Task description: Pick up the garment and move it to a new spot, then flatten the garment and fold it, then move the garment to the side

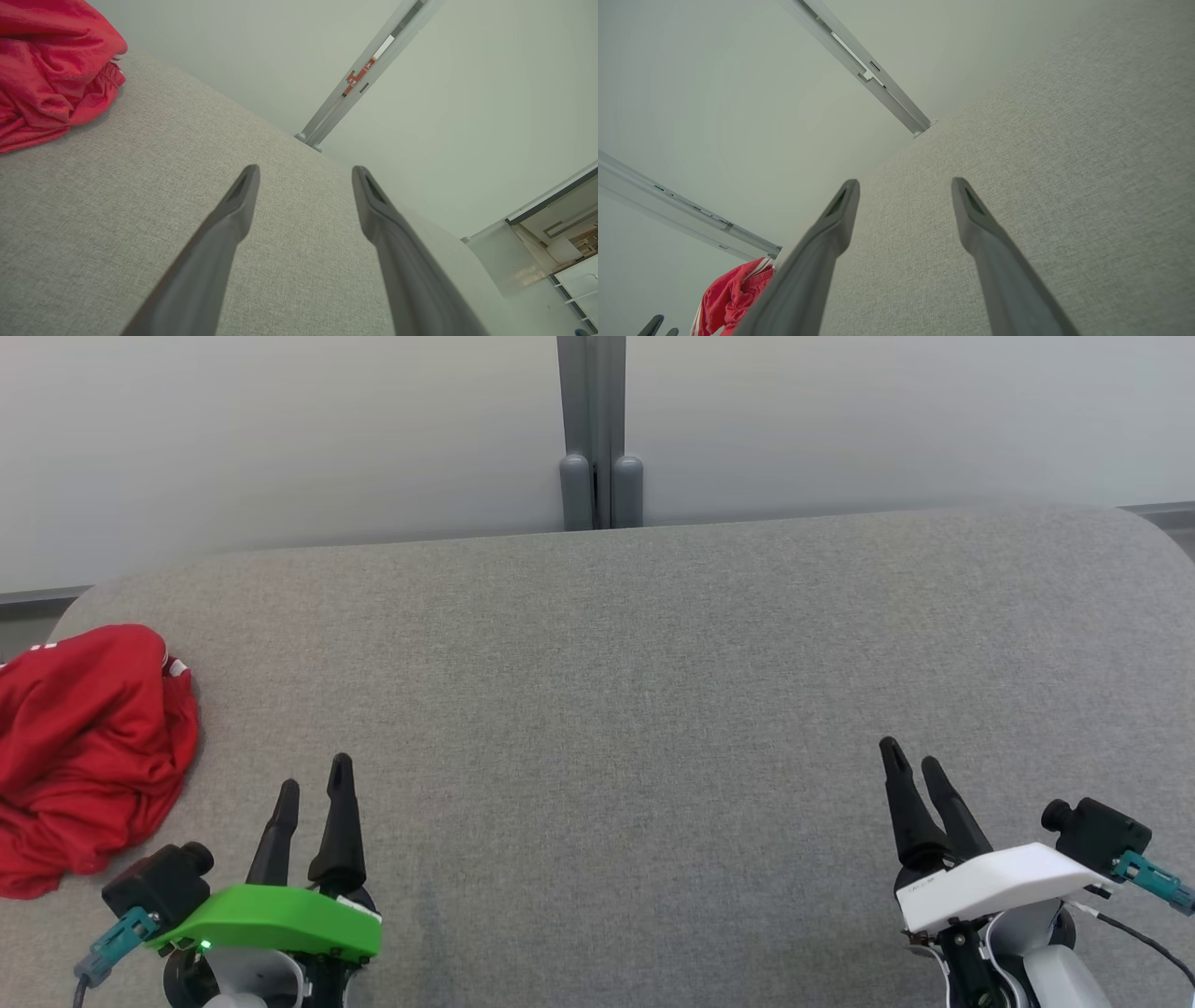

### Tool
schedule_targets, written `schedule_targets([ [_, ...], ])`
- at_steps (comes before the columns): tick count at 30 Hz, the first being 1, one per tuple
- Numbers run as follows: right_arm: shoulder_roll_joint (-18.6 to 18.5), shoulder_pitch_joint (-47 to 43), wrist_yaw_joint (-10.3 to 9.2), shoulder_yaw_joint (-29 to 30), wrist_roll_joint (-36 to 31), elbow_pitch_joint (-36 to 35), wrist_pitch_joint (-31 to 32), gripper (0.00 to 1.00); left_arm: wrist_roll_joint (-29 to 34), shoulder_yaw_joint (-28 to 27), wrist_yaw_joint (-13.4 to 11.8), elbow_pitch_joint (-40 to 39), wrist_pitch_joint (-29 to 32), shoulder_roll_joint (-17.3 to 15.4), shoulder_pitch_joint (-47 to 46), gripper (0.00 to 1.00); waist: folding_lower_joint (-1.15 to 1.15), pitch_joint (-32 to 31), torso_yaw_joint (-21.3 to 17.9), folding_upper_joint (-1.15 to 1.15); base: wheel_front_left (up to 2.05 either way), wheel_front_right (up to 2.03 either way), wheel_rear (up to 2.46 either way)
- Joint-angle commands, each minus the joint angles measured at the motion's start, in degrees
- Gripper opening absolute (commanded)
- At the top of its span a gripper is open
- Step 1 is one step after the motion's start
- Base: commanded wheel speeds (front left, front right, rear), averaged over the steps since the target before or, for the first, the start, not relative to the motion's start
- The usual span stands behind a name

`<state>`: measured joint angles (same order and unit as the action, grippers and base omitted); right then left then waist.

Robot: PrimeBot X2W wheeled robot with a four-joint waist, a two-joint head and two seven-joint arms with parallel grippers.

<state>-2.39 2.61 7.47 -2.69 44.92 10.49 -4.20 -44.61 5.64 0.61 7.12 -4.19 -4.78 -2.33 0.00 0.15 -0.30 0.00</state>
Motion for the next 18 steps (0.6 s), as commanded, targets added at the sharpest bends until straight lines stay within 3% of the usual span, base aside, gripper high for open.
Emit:
schedule_targets([
  [1, -0.33, 0.2, 0.02, -0.19, -2.2, -0.6, -0.72, 1.0, 2.42, 0.77, -0.74, -1.21, -0.75, -1.02, -0.2, 1.0, 0.0, -0.03, 0.0, 0.0, 0.0, 0.0, 0.0],
  [18, -0.41, -0.2, 0.02, -2.5, -13.84, -0.11, -3.58, 1.0, 13.01, 5.74, -3.29, -2.45, -3.62, -2.95, 0.11, 1.0, 0.0, -0.35, -0.21, 0.0, 0.0, 0.0, 0.0],
])
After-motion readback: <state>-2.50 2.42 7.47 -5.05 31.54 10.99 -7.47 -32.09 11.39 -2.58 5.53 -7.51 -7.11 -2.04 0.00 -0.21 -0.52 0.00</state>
